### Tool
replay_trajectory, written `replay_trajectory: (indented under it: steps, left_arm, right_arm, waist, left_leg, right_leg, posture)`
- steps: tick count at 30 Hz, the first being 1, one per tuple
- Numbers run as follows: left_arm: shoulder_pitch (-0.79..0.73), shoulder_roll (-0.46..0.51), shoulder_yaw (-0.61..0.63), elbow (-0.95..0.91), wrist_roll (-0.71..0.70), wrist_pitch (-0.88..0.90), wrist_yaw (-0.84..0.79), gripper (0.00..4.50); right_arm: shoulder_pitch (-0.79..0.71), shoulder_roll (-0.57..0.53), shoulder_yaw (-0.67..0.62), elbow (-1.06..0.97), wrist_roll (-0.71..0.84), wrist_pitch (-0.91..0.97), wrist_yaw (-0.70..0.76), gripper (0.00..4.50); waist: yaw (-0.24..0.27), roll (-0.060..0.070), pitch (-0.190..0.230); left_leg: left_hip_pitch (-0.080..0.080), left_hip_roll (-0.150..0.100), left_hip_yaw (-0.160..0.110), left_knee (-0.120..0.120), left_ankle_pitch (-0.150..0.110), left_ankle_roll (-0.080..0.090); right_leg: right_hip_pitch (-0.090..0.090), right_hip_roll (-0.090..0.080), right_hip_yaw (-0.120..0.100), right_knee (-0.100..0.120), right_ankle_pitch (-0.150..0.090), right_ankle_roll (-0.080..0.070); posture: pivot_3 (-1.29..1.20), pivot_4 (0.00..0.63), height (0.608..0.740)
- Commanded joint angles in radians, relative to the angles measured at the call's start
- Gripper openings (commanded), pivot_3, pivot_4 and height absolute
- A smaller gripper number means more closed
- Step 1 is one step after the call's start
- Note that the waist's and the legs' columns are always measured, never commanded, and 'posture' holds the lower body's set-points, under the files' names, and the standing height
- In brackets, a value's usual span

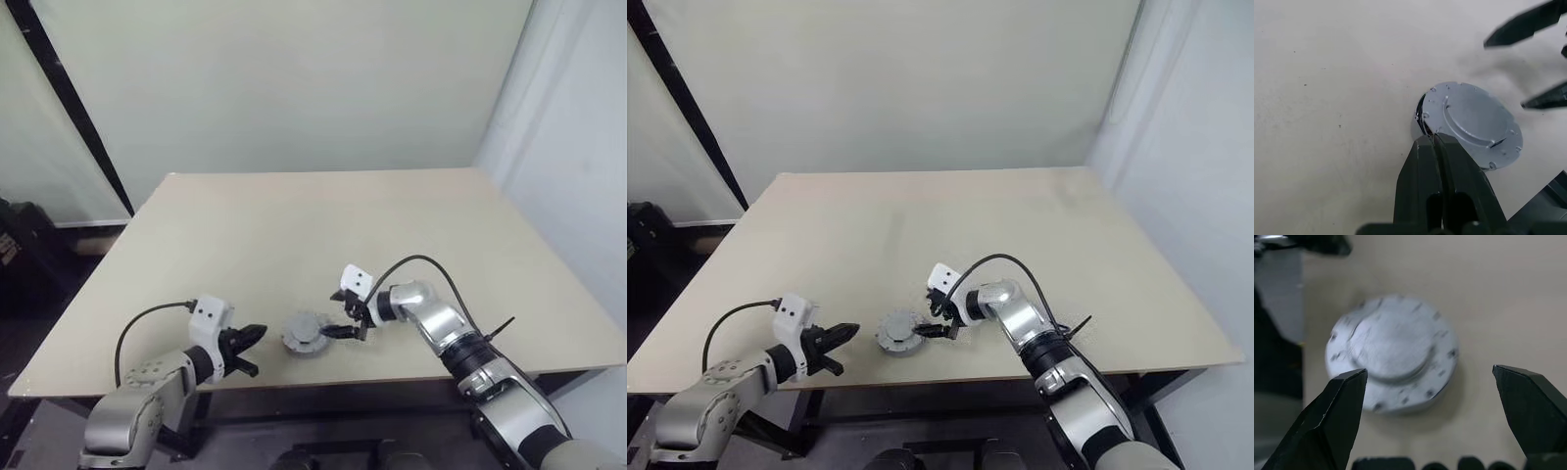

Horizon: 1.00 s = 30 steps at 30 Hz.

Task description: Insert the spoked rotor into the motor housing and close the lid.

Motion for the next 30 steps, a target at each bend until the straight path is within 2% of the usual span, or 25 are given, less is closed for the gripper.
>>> replay_trajectory:
  steps: [1, 10, 21, 24, 26, 30]
  left_arm:
    - [0.01, 0.027, 0.035, -0.034, -0.025, 0.01, -0.017, 0.04]
    - [0.091, 0.069, 0.039, -0.051, -0.058, -0.027, -0.117, 0.04]
    - [0.103, 0.076, 0.038, -0.074, -0.052, -0.021, -0.115, 0.04]
    - [0.102, 0.076, 0.04, -0.077, -0.052, -0.02, -0.112, 0.0]
    - [0.1, 0.075, 0.039, -0.079, -0.051, -0.019, -0.108, 0.0]
    - [0.097, 0.074, 0.037, -0.081, -0.051, -0.018, -0.102, 0.0]
  right_arm:
    - [-0.06, 0.02, 0.0, 0.041, 0.0, -0.07, 0.043, 4.5]
    - [-0.128, 0.099, -0.01, 0.235, -0.019, -0.2, 0.064, 4.5]
    - [-0.163, 0.14, -0.021, 0.355, -0.059, -0.258, 0.039, 4.5]
    - [-0.169, 0.149, -0.03, 0.37, -0.061, -0.252, 0.031, 3.91]
    - [-0.172, 0.156, -0.041, 0.375, -0.059, -0.239, 0.024, 3.25]
    - [-0.172, 0.164, -0.052, 0.374, -0.065, -0.221, 0.014, 3.17]
  waist:
    - [-0.001, 0.0, 0.0]
    - [0.0, 0.001, 0.001]
    - [0.0, 0.001, 0.001]
    - [-0.001, 0.001, 0.001]
    - [-0.002, 0.001, 0.001]
    - [-0.002, 0.001, 0.001]
  left_leg:
    - [0.0, 0.0, 0.0, 0.0, 0.0, 0.0]
    - [0.0, 0.001, -0.001, 0.001, 0.0, 0.0]
    - [0.0, 0.001, 0.0, 0.0, 0.0, 0.0]
    - [0.001, 0.001, 0.0, 0.0, 0.0, 0.0]
    - [0.001, 0.001, 0.0, 0.0, 0.0, 0.0]
    - [0.002, 0.001, 0.0, 0.0, 0.0, 0.0]
  right_leg:
    - [0.0, 0.0, 0.0, 0.0, 0.0, 0.0]
    - [0.001, 0.0, 0.0, 0.0, 0.0, 0.0]
    - [0.0, -0.001, 0.002, 0.001, 0.0, 0.0]
    - [0.0, -0.001, 0.002, 0.001, 0.0, 0.0]
    - [0.0, -0.001, 0.002, 0.001, 0.0, 0.0]
    - [0.001, -0.001, 0.002, 0.001, 0.0, 0.0]
  posture:
    - [0.0, 0.0, 0.74]
    - [0.0, 0.0, 0.74]
    - [0.0, 0.0, 0.74]
    - [0.0, 0.0, 0.74]
    - [0.0, 0.0, 0.74]
    - [0.0, 0.0, 0.74]
